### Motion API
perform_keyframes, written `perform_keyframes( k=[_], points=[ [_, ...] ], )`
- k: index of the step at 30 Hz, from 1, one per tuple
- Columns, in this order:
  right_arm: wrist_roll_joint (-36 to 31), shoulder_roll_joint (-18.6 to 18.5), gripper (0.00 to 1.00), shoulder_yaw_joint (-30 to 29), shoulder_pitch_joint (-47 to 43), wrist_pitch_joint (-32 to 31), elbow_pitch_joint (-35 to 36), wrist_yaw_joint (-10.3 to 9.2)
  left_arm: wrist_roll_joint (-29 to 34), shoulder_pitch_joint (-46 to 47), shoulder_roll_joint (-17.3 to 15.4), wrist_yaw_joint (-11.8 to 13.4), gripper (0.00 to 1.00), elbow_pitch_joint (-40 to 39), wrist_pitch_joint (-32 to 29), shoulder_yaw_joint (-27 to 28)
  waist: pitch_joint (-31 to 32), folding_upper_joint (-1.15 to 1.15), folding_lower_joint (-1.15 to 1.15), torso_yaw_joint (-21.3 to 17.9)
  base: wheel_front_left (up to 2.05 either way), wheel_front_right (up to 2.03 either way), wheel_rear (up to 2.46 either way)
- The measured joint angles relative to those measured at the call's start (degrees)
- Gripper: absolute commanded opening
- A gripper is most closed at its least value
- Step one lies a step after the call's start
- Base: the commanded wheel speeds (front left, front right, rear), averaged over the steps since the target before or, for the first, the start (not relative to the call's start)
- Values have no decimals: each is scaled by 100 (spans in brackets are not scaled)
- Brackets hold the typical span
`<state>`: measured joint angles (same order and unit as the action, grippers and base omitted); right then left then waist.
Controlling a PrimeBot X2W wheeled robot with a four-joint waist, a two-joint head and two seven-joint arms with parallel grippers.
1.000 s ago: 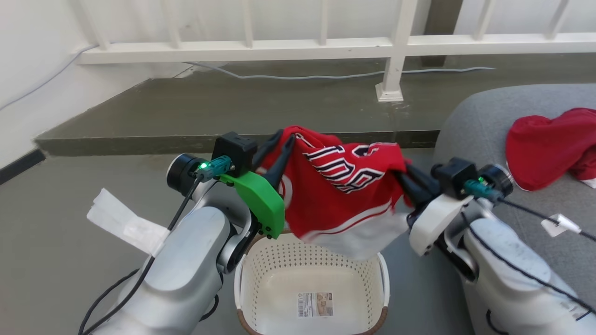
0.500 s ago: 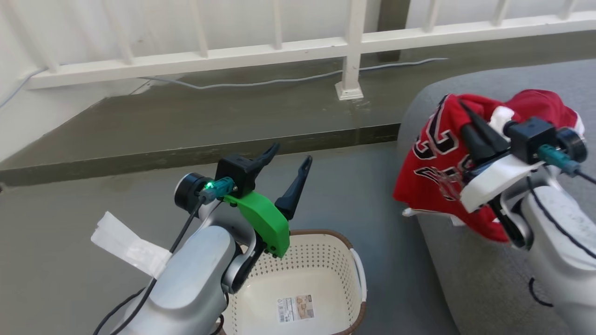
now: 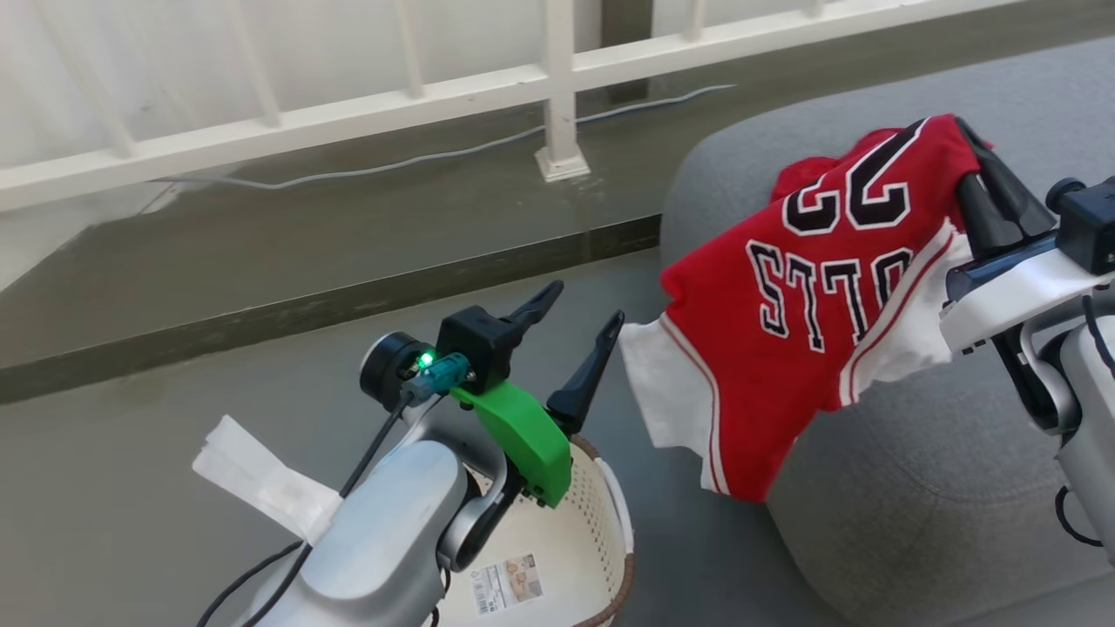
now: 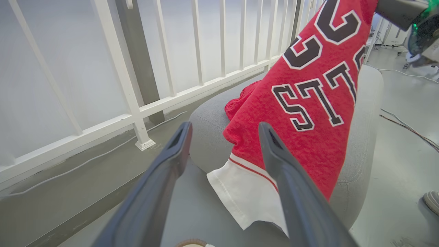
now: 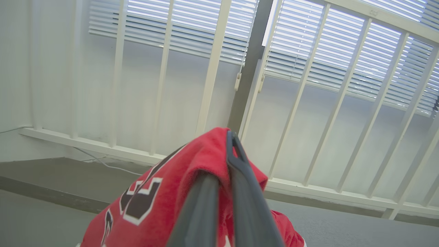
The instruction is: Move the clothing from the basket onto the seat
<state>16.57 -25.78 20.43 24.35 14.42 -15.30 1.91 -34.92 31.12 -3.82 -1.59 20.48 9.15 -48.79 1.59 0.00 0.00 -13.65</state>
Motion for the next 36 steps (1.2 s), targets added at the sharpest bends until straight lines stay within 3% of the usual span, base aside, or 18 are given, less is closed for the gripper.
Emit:
perform_keyframes(
  k=[19, 28, 36],
  points=[
    [169, -379, 0, -393, -278, -3, 508, -149, 137, -87, 75, -71, 100, -426, -118, -447, -327, 0, 0, -1057, 0, 0, 0],
    [346, -379, 0, -494, -129, -81, 530, -125, 193, -44, 71, -68, 100, -485, -288, -531, -743, 0, 0, -1133, 0, 0, 0],
    [417, -509, 0, -792, 1029, -336, 435, -124, 397, 257, 69, -44, 100, -630, -475, -546, -1163, 0, 0, -961, 0, 0, 0]
  ],
)
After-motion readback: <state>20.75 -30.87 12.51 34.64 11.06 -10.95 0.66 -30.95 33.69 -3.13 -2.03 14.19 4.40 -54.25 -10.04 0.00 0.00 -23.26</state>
